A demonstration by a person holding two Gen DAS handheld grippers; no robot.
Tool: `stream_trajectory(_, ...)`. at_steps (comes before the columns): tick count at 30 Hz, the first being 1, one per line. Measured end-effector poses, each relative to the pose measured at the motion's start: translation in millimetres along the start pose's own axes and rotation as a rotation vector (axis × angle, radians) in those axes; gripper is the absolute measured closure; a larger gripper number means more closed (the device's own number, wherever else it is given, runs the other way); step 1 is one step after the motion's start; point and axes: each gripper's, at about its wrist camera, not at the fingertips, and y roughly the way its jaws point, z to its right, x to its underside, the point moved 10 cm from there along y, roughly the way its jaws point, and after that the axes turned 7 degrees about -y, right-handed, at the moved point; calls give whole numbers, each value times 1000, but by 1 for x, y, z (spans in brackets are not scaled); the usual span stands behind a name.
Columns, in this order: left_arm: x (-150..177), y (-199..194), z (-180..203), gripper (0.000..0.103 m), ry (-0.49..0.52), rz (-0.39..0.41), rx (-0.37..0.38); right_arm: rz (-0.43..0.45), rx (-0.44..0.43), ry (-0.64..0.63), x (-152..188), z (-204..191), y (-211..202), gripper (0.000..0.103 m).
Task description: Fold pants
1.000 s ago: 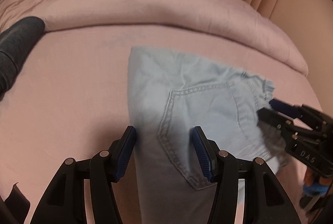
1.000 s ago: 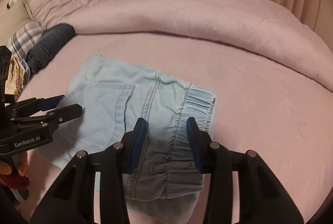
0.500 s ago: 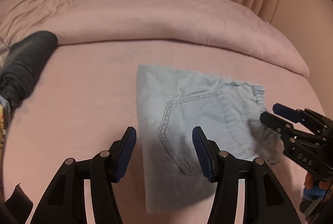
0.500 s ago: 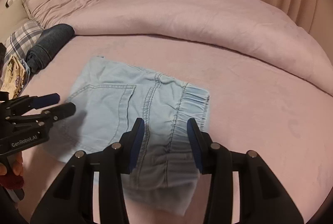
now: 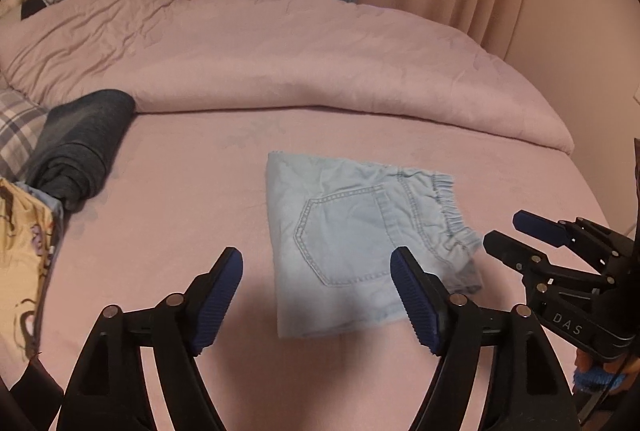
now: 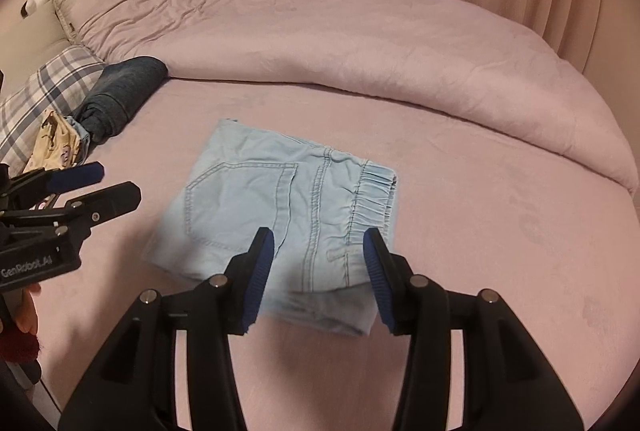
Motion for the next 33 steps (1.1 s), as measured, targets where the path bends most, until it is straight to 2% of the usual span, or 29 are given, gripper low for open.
stream_trajectory(6, -3, -31, 3, 24, -23, 11, -27, -5, 10, -5, -1, -4, -31, 53)
stream_trajectory(8, -2, -41, 4, 20, -28, 9, -30, -11, 7, -5, 0, -7, -41, 52)
stream_trajectory(10, -1, -52, 6, 11, -32, 8, -32, -18, 11, -6, 0, -9, -52, 50)
stream_trajectory(16, -6, -87, 6, 10, -53, 35, -85, -38, -5, 27, -2, -15, -85, 48)
stream_trajectory(23, -17, -121, 11, 10, 11, 94, -205, -40, -6, 23, -8, -21, -122, 44)
stream_trajectory(27, -21, -133, 18, 10, 8, 97, -175, -38, 1, 10, -14, -23, -140, 44)
stream_trajectory(33, -27, -144, 26, 10, 15, 99, -168, -20, 3, 3, -24, -23, -160, 43)
